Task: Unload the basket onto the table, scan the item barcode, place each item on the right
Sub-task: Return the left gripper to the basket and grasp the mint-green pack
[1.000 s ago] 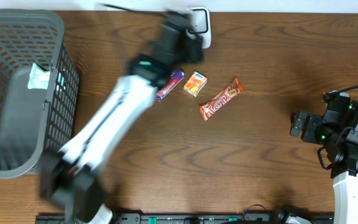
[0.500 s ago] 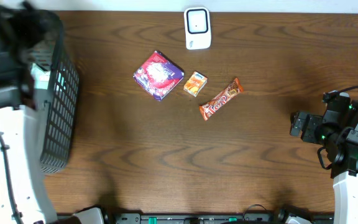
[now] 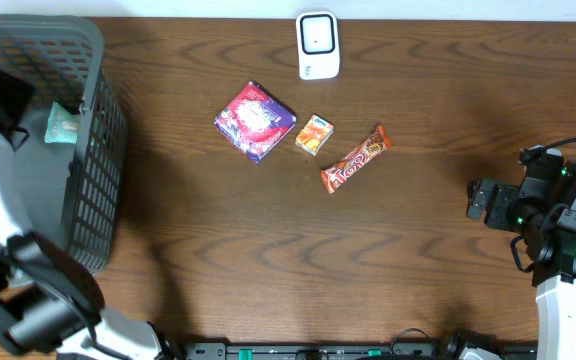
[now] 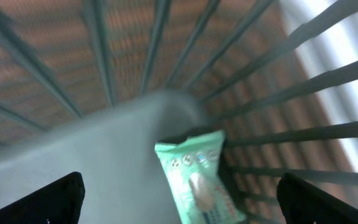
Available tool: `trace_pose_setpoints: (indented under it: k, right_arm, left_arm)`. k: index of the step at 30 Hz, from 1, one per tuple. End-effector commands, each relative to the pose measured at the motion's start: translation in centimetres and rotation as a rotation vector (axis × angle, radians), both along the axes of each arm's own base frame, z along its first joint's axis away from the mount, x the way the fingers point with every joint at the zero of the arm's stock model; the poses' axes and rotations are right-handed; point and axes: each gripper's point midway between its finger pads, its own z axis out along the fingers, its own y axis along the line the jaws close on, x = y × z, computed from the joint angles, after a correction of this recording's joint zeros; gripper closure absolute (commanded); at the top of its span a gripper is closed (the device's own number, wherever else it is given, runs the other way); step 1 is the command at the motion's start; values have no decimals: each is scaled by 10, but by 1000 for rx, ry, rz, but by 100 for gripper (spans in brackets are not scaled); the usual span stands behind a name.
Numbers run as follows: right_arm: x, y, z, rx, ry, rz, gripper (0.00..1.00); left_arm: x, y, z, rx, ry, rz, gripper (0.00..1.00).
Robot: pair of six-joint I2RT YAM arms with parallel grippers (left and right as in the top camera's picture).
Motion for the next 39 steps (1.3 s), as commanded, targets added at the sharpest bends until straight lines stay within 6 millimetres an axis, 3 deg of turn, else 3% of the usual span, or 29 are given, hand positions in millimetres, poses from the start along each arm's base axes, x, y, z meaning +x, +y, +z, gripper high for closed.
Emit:
trace_pose_setpoints:
  k: [1, 6, 12, 16, 21, 24, 26, 30, 31, 35, 39]
  right_arm:
    - [2, -3, 6, -2, -11, -14, 1]
    - [2, -3, 6, -2, -11, -14, 1]
    - [2, -3, 6, -2, -11, -14, 1]
    - [2, -3, 6, -2, -11, -14, 1]
    - [2, -3, 6, -2, -11, -14, 1]
    - [2, -3, 6, -2, -11, -14, 1]
    - [2, -3, 6, -2, -11, -14, 1]
    - [2, -3, 6, -2, -11, -14, 1]
    - [2, -3, 6, -2, -11, -14, 1]
    - [2, -3, 6, -2, -11, -14, 1]
    - [2, -3, 6, -2, -11, -14, 1]
  left_arm:
    - [11, -10, -43, -97, 45, -3, 2]
    - [35, -21, -80, -135, 55, -57, 1]
    - [57, -38, -103, -139, 54, -109, 2]
    - [61, -48, -119, -151, 82, -126, 4]
    - [46, -40, -154, -131, 194, -79, 5]
    - [37, -41, -163, -147, 236, -70, 18]
    - [31, -40, -165, -150, 256, -64, 32]
    - [29, -35, -161, -131, 262, -80, 74]
    - [27, -32, -157, -131, 260, -74, 90]
    - [21, -20, -124, -112, 213, -47, 93]
    - [16, -9, -58, -49, 97, -22, 93]
